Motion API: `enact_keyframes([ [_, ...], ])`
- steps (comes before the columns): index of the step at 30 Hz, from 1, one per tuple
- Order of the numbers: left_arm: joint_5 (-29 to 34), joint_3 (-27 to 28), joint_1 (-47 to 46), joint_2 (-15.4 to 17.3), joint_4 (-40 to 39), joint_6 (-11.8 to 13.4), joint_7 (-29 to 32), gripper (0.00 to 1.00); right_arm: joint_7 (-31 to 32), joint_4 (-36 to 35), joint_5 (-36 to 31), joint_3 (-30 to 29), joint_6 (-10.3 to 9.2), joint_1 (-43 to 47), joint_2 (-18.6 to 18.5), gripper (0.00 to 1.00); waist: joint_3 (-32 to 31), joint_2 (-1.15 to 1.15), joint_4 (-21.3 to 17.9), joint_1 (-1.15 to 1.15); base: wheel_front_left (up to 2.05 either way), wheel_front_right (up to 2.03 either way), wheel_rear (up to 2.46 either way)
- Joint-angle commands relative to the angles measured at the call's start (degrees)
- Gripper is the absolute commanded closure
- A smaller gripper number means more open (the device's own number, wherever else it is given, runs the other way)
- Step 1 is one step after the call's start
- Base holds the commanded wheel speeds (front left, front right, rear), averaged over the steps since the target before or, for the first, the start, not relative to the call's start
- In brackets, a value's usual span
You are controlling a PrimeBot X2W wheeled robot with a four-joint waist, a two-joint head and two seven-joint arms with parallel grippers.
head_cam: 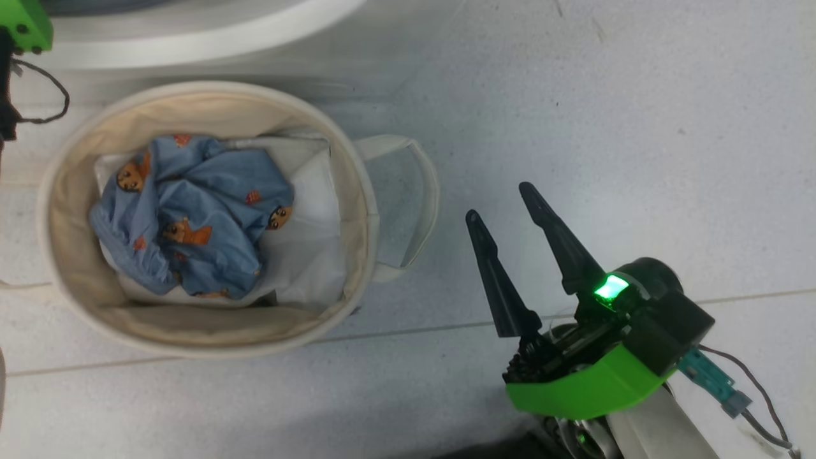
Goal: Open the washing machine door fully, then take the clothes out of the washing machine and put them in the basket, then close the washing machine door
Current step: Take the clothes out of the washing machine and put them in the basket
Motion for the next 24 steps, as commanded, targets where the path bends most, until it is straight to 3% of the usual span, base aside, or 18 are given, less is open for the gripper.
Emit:
enact_keyframes([
  [1,-0.4,0.6,-0.3,2.0,-0.9,-0.3,0.0,1.0,-0.3,-1.2,0.6,1.5,0.39,0.9,0.3,0.0,-2.0,0.0,-0.3,0.0,0.0,0.0,0.0],
  [11,-0.6,0.0,0.3,1.9,-0.9,-0.8,-2.7,1.0,-0.3,-0.3,1.3,1.6,0.39,0.8,0.3,0.0,-4.3,0.0,-0.4,0.0,0.0,0.0,0.0],
  [24,-3.3,-0.1,6.2,-2.6,-1.2,-3.3,-8.2,1.0,-0.3,2.8,2.8,3.0,0.39,-0.4,0.3,0.0,-11.9,0.0,3.2,0.0,0.0,0.0,0.0],
])
